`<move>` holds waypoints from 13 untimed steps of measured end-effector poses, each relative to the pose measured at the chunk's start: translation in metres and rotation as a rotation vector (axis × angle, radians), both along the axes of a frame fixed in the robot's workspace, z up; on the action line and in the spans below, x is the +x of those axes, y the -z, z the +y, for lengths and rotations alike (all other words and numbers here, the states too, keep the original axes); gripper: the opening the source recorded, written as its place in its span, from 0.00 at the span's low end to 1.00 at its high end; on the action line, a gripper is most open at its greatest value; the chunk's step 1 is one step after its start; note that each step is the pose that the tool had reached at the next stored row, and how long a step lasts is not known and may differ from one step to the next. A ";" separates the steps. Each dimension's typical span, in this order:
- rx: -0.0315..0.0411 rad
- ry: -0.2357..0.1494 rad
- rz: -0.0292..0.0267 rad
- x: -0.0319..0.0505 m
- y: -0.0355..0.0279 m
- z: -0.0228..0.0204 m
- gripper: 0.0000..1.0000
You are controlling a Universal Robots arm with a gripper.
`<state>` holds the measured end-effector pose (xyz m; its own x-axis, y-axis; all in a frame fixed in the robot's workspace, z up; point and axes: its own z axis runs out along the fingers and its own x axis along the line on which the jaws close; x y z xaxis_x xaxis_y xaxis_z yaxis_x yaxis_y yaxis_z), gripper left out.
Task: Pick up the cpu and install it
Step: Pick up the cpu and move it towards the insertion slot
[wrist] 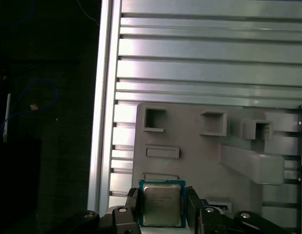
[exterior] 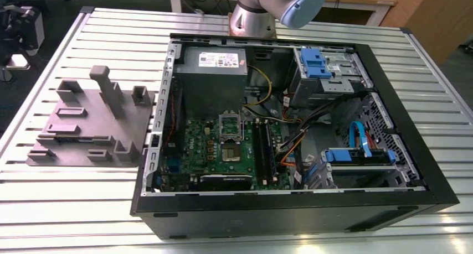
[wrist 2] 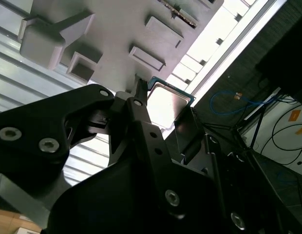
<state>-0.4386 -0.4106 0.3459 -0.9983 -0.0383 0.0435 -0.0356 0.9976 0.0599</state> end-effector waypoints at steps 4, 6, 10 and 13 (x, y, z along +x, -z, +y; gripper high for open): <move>-0.0019 0.001 0.0001 0.0000 -0.0043 0.0007 0.47; -0.0034 0.002 0.0000 0.0000 -0.0063 0.0009 0.47; -0.0079 0.003 0.0001 0.0000 -0.0093 0.0015 0.47; -0.0104 0.004 0.0000 0.0000 -0.0120 0.0019 0.47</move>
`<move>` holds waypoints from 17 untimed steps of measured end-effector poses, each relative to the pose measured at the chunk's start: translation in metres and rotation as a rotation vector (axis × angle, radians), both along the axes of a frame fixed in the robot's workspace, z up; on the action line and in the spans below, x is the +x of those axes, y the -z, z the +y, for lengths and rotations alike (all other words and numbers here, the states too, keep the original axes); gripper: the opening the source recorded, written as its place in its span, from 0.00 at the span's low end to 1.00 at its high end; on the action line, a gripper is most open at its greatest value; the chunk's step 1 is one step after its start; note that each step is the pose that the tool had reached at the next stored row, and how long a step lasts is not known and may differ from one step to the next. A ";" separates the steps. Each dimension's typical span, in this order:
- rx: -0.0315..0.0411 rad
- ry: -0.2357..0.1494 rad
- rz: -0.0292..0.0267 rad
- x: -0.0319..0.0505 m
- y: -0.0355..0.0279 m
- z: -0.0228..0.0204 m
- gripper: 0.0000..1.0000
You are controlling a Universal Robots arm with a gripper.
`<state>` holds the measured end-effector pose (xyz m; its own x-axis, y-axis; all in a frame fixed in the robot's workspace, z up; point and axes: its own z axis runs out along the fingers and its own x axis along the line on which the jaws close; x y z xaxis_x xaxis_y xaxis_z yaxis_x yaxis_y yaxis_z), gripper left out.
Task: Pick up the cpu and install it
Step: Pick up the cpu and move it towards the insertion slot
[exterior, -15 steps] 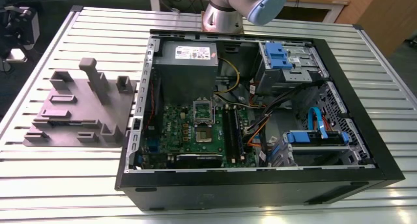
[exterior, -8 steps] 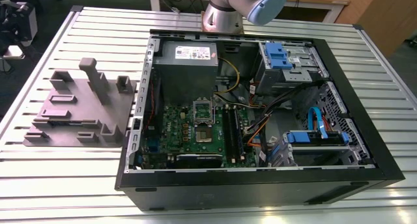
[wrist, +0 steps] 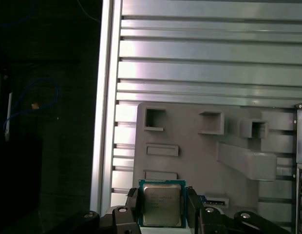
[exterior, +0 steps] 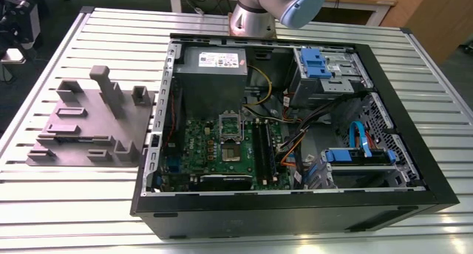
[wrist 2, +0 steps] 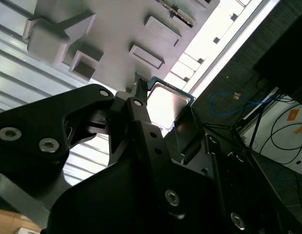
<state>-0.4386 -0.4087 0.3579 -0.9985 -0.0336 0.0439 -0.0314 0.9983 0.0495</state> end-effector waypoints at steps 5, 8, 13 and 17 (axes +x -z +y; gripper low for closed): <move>-0.0036 0.003 0.0000 0.0000 -0.0030 0.0004 0.47; -0.0062 0.005 0.0000 0.0000 -0.0052 0.0007 0.47; -0.0089 0.008 0.0000 0.0000 -0.0103 0.0011 0.47; -0.0114 0.011 -0.0001 0.0000 -0.0138 0.0015 0.47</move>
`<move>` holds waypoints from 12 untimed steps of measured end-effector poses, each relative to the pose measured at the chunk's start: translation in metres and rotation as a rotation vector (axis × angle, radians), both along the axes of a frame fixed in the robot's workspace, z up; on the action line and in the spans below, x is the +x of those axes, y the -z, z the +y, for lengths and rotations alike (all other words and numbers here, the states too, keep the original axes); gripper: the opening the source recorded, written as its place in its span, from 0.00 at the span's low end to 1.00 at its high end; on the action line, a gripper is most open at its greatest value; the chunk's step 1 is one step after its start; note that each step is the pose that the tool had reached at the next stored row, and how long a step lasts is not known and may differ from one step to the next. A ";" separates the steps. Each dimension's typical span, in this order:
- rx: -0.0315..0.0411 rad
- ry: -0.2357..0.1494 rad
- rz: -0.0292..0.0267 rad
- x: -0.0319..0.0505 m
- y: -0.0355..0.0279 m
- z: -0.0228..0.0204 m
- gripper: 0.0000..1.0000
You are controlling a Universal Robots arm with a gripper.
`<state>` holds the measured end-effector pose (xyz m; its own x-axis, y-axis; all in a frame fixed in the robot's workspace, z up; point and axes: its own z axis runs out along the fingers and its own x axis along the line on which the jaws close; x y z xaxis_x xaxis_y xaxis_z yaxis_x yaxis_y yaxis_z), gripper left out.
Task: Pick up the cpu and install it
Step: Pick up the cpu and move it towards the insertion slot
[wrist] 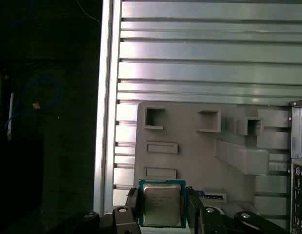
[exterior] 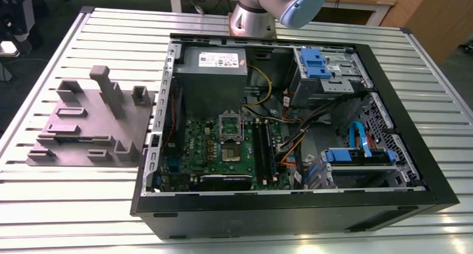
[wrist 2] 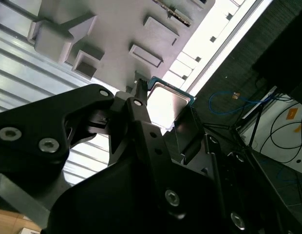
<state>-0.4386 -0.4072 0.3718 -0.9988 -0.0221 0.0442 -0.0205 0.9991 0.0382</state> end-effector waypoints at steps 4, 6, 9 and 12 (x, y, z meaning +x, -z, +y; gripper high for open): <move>-0.0028 0.002 0.0001 0.0000 -0.0036 0.0005 0.47; -0.0043 0.003 0.0001 0.0000 -0.0056 0.0007 0.47; -0.0061 0.004 0.0000 0.0000 -0.0084 0.0011 0.47; -0.0074 0.005 -0.0002 0.0000 -0.0098 0.0012 0.47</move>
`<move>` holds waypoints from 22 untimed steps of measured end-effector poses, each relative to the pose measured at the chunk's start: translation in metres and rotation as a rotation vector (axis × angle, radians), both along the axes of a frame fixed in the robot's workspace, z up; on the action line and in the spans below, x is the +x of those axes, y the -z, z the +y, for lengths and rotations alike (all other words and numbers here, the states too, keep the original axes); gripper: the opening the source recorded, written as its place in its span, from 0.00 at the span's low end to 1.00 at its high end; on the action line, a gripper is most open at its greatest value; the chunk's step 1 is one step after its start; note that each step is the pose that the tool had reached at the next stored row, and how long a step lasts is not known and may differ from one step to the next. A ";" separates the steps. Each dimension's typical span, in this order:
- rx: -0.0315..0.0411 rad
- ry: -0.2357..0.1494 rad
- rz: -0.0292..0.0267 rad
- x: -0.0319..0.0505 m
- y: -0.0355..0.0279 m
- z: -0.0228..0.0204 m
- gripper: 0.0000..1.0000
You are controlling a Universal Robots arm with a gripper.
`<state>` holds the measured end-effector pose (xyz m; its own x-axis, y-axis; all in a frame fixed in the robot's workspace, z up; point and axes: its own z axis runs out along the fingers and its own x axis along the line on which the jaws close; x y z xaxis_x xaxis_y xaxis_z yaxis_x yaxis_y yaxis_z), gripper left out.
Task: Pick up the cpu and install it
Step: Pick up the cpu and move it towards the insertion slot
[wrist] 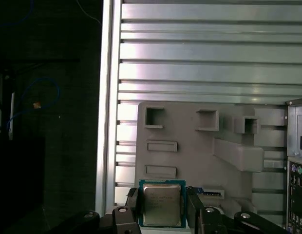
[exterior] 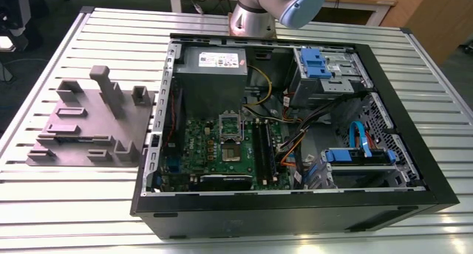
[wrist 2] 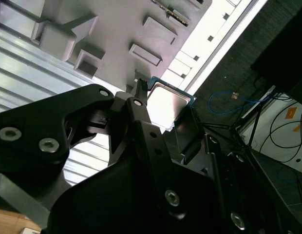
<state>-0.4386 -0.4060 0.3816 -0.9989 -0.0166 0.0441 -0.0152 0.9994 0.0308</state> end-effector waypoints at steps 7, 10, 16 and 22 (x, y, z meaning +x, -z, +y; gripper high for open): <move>-0.0003 0.000 0.0004 0.0004 -0.0004 0.0001 0.47; -0.0002 0.000 0.0002 0.0020 -0.0003 0.0000 0.47; -0.0002 0.000 0.0002 0.0071 -0.0003 0.0000 0.47; -0.0002 0.000 0.0002 0.0111 -0.0003 0.0000 0.47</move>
